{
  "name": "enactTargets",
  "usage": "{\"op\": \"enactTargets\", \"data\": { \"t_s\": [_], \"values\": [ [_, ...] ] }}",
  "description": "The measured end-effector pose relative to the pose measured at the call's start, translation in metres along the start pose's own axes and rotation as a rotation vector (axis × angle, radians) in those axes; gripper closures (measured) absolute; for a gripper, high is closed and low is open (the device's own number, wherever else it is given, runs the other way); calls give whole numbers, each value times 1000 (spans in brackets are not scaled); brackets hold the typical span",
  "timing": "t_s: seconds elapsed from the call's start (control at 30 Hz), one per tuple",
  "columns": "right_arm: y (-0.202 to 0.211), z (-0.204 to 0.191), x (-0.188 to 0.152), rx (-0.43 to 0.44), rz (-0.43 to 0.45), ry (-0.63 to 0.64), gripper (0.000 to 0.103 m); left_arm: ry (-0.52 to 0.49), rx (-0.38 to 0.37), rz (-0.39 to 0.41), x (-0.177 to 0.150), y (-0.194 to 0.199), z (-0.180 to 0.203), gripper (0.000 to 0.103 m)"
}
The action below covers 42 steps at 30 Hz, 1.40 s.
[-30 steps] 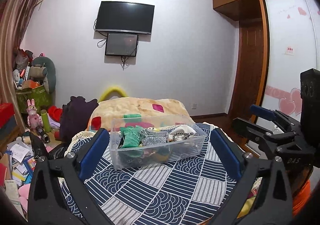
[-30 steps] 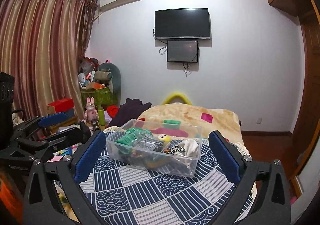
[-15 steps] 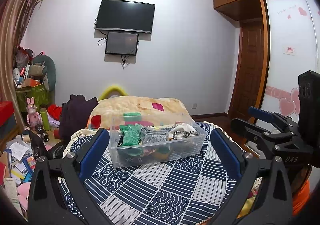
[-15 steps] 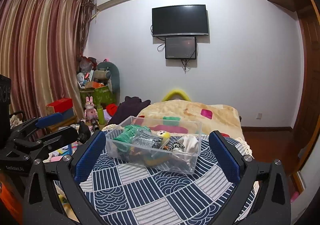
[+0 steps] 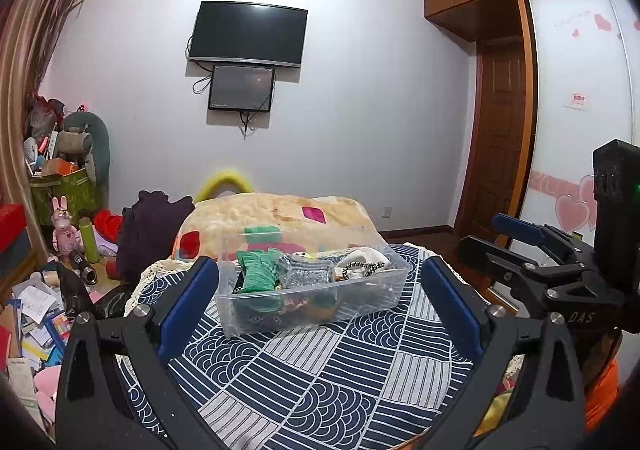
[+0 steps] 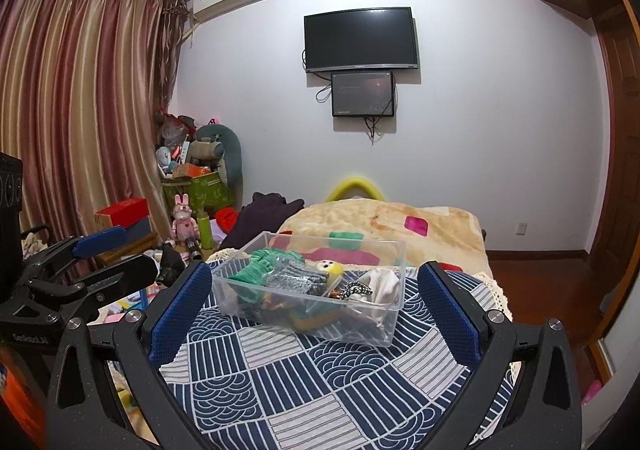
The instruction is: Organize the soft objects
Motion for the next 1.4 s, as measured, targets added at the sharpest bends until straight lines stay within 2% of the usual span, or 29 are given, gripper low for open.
{"op": "enactTargets", "data": {
  "t_s": [0.73,1.4],
  "values": [
    [1,-1,0,3,-1,-1,0,4,12,5,-1,2,-2,0],
    [1,-5,-1,5,-8,-10,0,18,-14,-18,-5,-3,1,0]
  ]
}}
Point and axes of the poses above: each gripper's, at about its wrist camera, not at the fingertips, and y roughly against the way its jaws point, z to its right, x to its top, the point moved 9 cm from there along -y, roughly the way its jaws point, and after that the axes turned 8 degrees about -z, right-handed, at the moved point
